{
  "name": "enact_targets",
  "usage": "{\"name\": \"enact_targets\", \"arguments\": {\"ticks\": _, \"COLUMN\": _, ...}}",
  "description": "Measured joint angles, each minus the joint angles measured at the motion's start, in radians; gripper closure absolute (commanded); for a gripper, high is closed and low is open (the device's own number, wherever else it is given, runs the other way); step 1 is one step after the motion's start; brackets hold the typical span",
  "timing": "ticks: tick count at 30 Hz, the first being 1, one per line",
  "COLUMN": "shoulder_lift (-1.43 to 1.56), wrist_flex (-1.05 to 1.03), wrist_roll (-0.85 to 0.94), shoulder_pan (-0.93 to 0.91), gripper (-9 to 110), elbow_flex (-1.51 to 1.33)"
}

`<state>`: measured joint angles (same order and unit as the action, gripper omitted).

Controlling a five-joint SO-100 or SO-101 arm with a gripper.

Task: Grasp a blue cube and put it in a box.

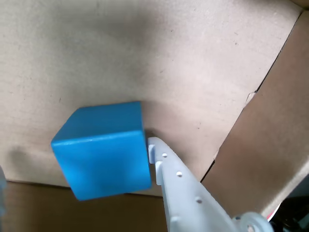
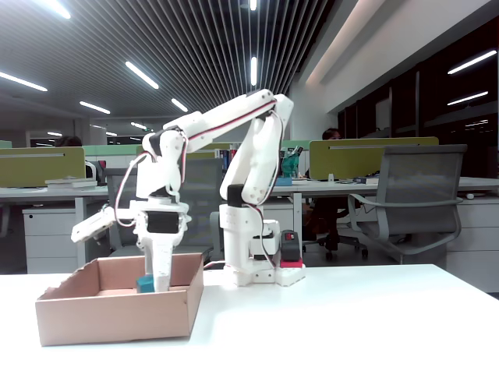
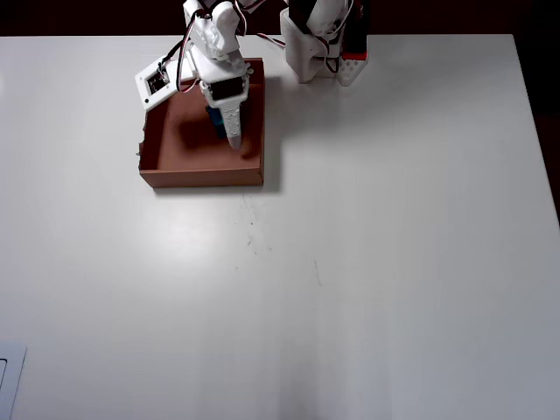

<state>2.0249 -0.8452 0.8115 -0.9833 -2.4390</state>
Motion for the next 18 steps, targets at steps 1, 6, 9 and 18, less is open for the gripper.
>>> {"name": "enact_targets", "arguments": {"ticks": 1, "shoulder_lift": 0.012, "wrist_flex": -0.017, "wrist_roll": 0.000, "shoulder_pan": 0.000, "gripper": 64, "elbow_flex": 0.006}}
{"name": "enact_targets", "arguments": {"ticks": 6, "shoulder_lift": 0.100, "wrist_flex": -0.101, "wrist_roll": 0.000, "shoulder_pan": -0.002, "gripper": 65, "elbow_flex": 0.040}}
{"name": "enact_targets", "arguments": {"ticks": 9, "shoulder_lift": 0.164, "wrist_flex": -0.132, "wrist_roll": 0.000, "shoulder_pan": -0.015, "gripper": 65, "elbow_flex": 0.044}}
{"name": "enact_targets", "arguments": {"ticks": 18, "shoulder_lift": 0.408, "wrist_flex": -0.143, "wrist_roll": 0.018, "shoulder_pan": -0.028, "gripper": 70, "elbow_flex": 0.008}}
